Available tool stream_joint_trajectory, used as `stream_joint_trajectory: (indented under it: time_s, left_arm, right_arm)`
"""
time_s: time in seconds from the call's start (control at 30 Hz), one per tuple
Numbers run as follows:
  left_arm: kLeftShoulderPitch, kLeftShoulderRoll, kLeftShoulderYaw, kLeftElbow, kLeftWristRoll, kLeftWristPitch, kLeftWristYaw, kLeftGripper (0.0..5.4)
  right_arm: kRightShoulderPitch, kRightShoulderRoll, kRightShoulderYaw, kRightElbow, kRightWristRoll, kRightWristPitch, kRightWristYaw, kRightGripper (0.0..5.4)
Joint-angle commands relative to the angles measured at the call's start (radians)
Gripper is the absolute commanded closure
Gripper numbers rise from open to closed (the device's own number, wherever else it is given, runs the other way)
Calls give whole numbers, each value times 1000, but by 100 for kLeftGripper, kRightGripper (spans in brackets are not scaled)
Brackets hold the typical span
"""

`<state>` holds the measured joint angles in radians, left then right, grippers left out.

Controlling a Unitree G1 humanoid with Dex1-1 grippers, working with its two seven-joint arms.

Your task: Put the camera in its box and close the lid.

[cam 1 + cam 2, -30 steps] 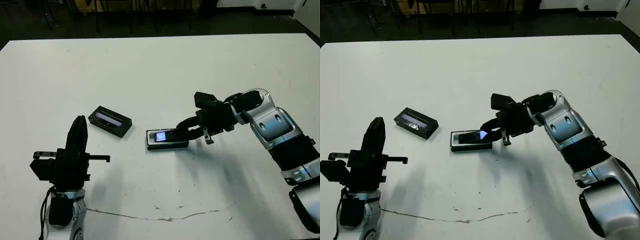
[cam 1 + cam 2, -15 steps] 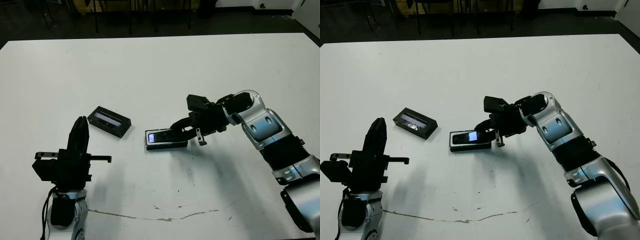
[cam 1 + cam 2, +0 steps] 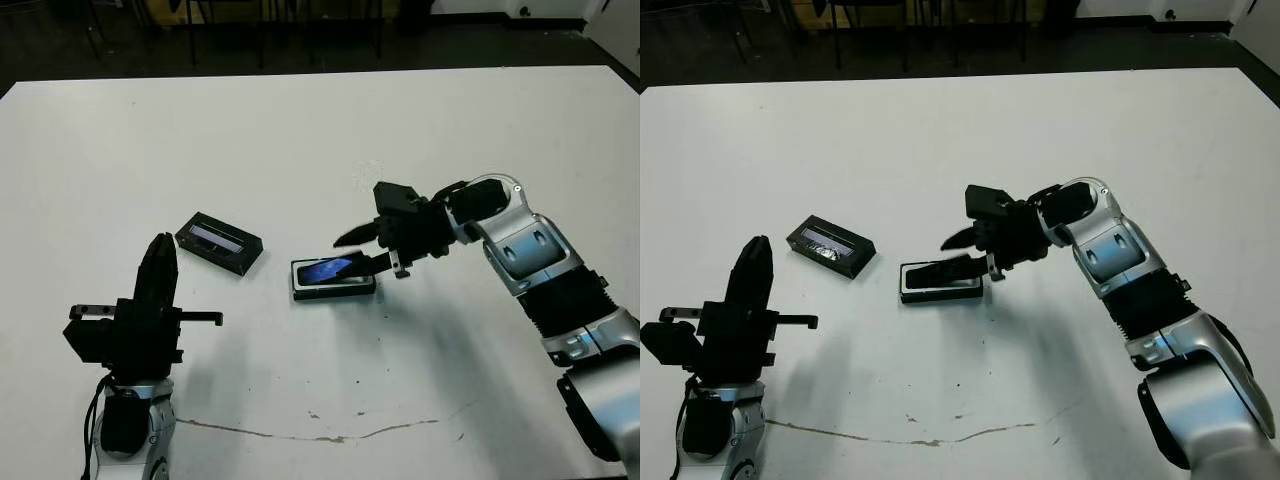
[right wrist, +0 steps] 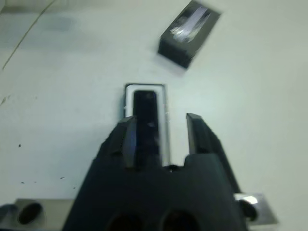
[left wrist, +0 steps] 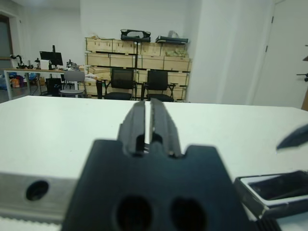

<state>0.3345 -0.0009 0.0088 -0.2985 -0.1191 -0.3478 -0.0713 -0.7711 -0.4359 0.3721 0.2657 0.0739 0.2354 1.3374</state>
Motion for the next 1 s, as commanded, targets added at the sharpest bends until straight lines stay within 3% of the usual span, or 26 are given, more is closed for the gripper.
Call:
stream_joint_trajectory:
  time_s: [0.03, 0.4, 0.57, 0.7, 0.83, 0.9, 1.0]
  left_arm:
    - [45, 0, 4, 8, 14, 9, 5, 540]
    - [48, -1, 1, -1, 0, 22, 0, 540]
    - [47, -1, 0, -1, 1, 18, 1, 540]
    - [46, 13, 8, 0, 20, 2, -2, 540]
    - [50, 74, 28, -95, -3, 47, -58, 540]
    - [48, 125, 50, -195, -34, 109, -101, 540]
    - [2, 247, 129, -408, -96, 291, -168, 540]
  right_arm:
    - [-23, -45, -53, 13, 7, -23, -19, 278]
    - [13, -86, -193, -51, 88, 54, -101, 84]
    - [137, -43, -283, -195, 114, 142, -329, 1]
    - [287, 6, -320, -398, 114, 213, -535, 36]
    - [442, 15, -329, -548, 131, 184, -604, 111]
    - [500, 2, -334, -602, 143, 178, -610, 147]
    - [588, -16, -351, -675, 167, 174, -611, 202]
